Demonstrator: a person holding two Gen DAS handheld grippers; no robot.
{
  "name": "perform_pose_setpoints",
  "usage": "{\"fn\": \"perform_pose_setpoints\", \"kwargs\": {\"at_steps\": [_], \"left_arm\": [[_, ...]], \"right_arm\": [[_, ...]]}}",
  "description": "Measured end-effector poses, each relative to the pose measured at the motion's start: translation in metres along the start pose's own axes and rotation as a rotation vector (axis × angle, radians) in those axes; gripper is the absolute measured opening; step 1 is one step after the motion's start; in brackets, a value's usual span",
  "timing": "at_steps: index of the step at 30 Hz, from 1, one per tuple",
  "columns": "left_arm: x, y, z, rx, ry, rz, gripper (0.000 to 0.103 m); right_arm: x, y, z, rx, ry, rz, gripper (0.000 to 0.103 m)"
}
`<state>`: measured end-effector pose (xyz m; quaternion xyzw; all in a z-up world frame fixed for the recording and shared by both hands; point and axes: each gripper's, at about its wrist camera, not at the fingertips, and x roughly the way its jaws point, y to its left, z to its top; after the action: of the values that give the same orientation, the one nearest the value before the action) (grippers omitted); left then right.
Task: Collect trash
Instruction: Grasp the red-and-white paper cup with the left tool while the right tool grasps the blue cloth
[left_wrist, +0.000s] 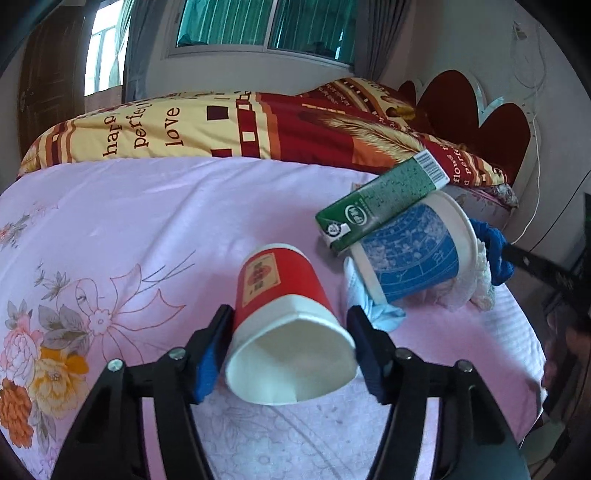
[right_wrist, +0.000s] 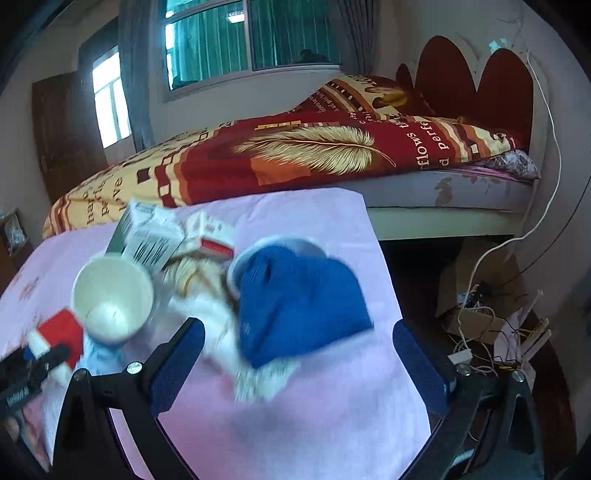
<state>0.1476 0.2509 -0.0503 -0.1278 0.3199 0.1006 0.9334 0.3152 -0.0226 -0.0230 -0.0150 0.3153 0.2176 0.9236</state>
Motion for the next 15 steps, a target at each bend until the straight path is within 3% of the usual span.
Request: {"fn": "perform_pose_setpoints", "kwargs": {"at_steps": [2, 5, 7, 13, 15], "left_arm": [[0.001, -0.002, 0.002, 0.002, -0.003, -0.006, 0.057], [0.004, -0.003, 0.008, 0.009, -0.003, -0.012, 0.056], [0.007, -0.003, 0.011, 0.012, 0.007, -0.020, 0.055], [0.001, -0.001, 0.015, 0.006, -0.016, -0.037, 0.049], [-0.001, -0.002, 0.016, 0.011, -0.018, -0.038, 0.049]], "right_arm": [[0.009, 0.000, 0.007, 0.003, 0.009, 0.010, 0.094], [0.023, 0.001, 0.012, 0.003, 0.041, 0.031, 0.064], [0.028, 0.004, 0.013, -0.007, 0.051, 0.032, 0.059], [0.021, 0.006, 0.015, -0.050, 0.027, 0.019, 0.029], [0.018, 0.005, 0.015, -0.052, 0.030, 0.030, 0.027]]}}
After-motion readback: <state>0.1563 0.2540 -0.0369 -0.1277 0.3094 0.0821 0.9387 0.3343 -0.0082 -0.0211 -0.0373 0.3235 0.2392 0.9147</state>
